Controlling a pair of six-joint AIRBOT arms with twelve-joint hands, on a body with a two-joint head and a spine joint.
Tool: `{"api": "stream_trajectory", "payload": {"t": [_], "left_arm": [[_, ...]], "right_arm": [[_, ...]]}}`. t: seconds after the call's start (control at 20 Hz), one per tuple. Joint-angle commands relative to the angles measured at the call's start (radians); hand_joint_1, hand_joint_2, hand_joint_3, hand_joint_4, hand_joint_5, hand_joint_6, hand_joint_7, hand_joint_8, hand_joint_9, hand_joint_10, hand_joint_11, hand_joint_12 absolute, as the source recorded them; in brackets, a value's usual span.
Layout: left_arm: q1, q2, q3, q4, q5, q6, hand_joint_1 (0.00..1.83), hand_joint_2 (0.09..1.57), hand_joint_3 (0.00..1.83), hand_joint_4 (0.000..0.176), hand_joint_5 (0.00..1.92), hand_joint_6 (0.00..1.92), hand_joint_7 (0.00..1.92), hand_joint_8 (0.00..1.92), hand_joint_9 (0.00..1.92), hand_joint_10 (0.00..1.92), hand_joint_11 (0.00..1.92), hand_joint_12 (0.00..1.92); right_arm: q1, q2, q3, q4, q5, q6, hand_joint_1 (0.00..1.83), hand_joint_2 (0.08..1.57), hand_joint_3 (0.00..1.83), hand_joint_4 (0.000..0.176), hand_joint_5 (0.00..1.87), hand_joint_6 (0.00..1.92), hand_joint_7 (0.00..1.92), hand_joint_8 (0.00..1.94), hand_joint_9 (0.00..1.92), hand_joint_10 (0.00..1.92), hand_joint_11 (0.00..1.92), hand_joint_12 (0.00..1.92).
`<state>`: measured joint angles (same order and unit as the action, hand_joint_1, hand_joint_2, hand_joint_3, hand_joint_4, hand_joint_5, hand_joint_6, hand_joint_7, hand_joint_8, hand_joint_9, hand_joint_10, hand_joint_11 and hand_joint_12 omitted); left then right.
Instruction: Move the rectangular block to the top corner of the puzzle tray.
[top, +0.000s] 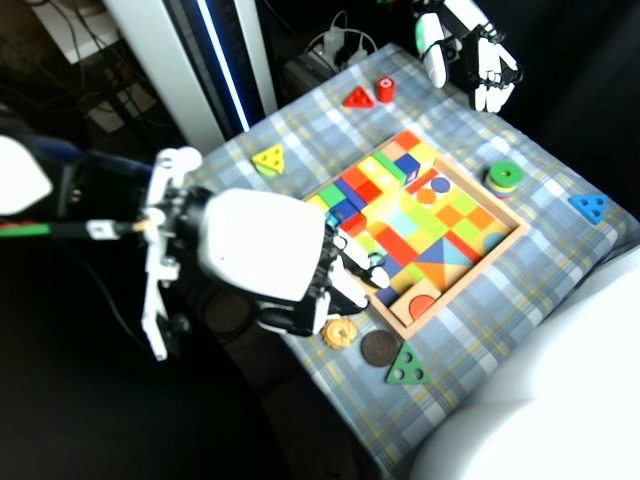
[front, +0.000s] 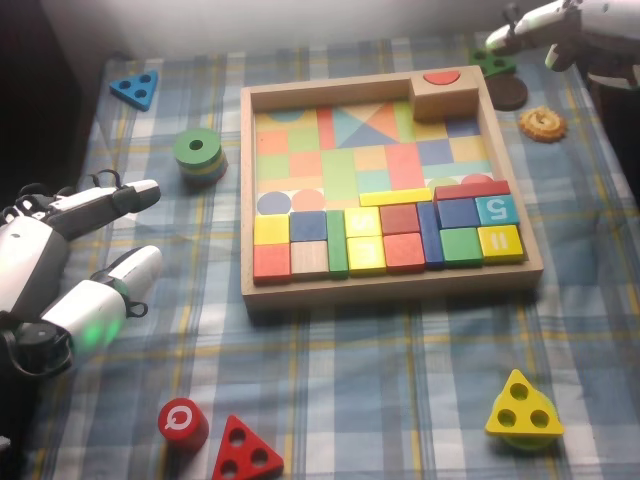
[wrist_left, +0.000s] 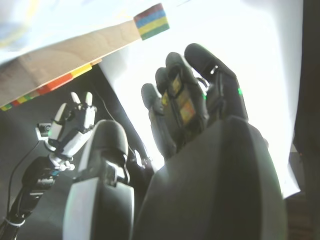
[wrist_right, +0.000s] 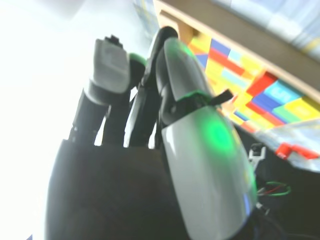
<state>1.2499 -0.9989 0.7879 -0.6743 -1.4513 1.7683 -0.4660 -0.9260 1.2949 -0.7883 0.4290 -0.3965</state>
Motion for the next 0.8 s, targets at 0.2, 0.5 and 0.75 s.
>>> {"api": "stream_trajectory", "payload": {"t": [0.2,0.5,0.75], "left_arm": [[0.001,0.015,-0.009,0.036,-0.126,-0.007,0.57,1.37,0.0,0.013,0.57,0.0,0.51,0.0,0.46,0.01,0.0,1.02],[0.007,0.016,-0.015,0.028,-0.133,-0.007,0.56,1.37,0.0,0.03,0.56,0.0,0.51,0.0,0.47,0.01,0.0,1.06],[0.01,0.016,-0.019,0.009,-0.155,-0.007,0.67,1.36,0.0,0.006,0.57,0.0,0.49,0.0,0.45,0.0,0.0,1.05]], "right_arm": [[-0.134,0.087,-0.117,0.436,0.256,-0.325,0.0,1.02,0.0,0.144,0.05,0.0,0.14,0.02,0.2,0.1,0.0,0.84],[-0.442,0.142,-0.264,0.847,0.623,-0.55,0.0,0.93,0.0,0.062,0.06,0.0,0.04,0.0,0.0,0.0,0.0,0.01],[-0.778,0.152,-0.427,1.158,1.018,-0.738,0.0,0.92,0.0,0.0,0.1,0.01,0.06,0.01,0.0,0.0,0.0,0.0]]}}
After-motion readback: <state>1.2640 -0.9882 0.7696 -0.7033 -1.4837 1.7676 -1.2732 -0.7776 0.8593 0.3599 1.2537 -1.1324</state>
